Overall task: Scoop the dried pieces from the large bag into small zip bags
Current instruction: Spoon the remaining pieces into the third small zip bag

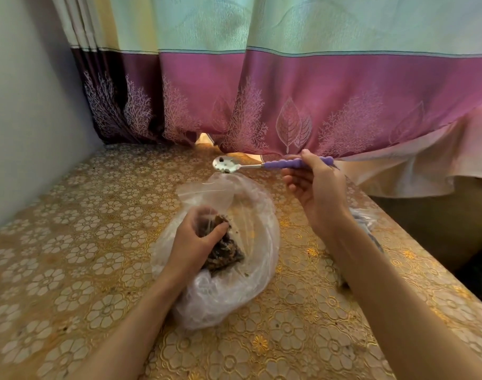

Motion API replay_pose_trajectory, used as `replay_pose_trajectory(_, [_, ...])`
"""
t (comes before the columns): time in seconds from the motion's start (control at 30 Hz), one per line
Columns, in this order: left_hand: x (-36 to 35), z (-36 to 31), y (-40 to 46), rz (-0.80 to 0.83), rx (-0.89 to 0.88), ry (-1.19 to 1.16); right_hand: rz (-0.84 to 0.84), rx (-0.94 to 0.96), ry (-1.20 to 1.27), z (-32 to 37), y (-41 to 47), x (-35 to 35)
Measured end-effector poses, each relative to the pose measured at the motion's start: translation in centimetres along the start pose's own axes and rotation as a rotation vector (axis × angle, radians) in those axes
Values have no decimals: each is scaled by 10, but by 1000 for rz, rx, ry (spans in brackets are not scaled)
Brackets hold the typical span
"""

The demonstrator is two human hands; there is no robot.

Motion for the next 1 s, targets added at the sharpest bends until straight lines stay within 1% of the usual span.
replay_pose_trajectory(0.13, [0,1,0,9,20,-24,191,18,-64,3,-6,-8])
replay_pose_trajectory(0.2, [0,0,-1,18,18,-33,251,16,-80,2,-8,-9])
replay_pose_trajectory(0.3, [0,-2,-2,30,13,-47,305,25,-106,1,-9,-10])
replay_pose_trajectory(0.43, [0,-2,-1,22,0,-23,317,50,-92,2,-8,-7])
replay_pose_trajectory(0.57, [0,-3,-1,22,-31,-20,281,40,-6,4,-7,-3])
replay_pose_trajectory(0.67, [2,-10,0,1,-70,-6,158,35,93,6,-4,6])
replay_pose_trajectory(0.73, [7,-19,2,-28,-64,-48,76,30,110,7,-1,12])
replay_pose_trajectory(0.8, [15,-27,4,-80,-60,-104,18,12,65,3,-1,19])
replay_pose_trajectory(0.87, [26,-33,7,-142,-59,-153,-4,-32,-23,-8,-4,25])
replay_pose_trajectory(0.93, [38,-36,9,-198,-39,-186,-10,-96,-128,-21,-9,29])
replay_pose_trajectory(1.0, [50,-35,10,-234,-3,-198,19,-156,-234,-30,-15,27])
Point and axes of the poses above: each hand's wrist, its own y-axis towards the middle knuckle, its own x-axis out of the back of the hand, z = x × y, the point moved 4 cm from there along y, towards the middle knuckle
